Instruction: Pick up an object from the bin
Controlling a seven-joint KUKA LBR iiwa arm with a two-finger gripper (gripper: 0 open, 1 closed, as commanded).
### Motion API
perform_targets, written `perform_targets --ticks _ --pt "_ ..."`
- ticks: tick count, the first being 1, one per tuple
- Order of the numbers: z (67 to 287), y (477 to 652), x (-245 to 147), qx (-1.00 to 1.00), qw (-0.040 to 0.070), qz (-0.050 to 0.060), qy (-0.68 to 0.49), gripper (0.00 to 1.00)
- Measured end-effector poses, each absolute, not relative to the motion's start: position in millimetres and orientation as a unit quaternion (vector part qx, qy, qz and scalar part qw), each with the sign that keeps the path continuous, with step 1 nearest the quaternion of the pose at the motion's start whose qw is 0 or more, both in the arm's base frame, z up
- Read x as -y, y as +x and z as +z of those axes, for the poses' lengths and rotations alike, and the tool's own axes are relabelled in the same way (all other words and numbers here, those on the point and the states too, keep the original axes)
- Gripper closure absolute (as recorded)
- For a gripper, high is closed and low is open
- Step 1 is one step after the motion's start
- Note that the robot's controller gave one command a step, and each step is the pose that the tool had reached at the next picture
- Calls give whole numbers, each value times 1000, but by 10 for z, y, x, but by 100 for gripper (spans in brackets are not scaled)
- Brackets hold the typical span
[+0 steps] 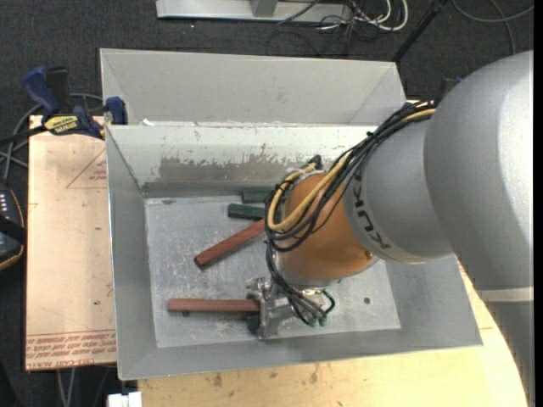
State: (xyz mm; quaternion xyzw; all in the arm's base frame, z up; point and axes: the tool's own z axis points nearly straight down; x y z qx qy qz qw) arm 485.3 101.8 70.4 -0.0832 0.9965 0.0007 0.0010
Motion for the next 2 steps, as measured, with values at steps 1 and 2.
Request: perform_targets --ticks 1,2 --pt "2383 5016 -910 -996 6 1 -90 100" --pt "2273 5215 -492 -981 2 0 -193 100"
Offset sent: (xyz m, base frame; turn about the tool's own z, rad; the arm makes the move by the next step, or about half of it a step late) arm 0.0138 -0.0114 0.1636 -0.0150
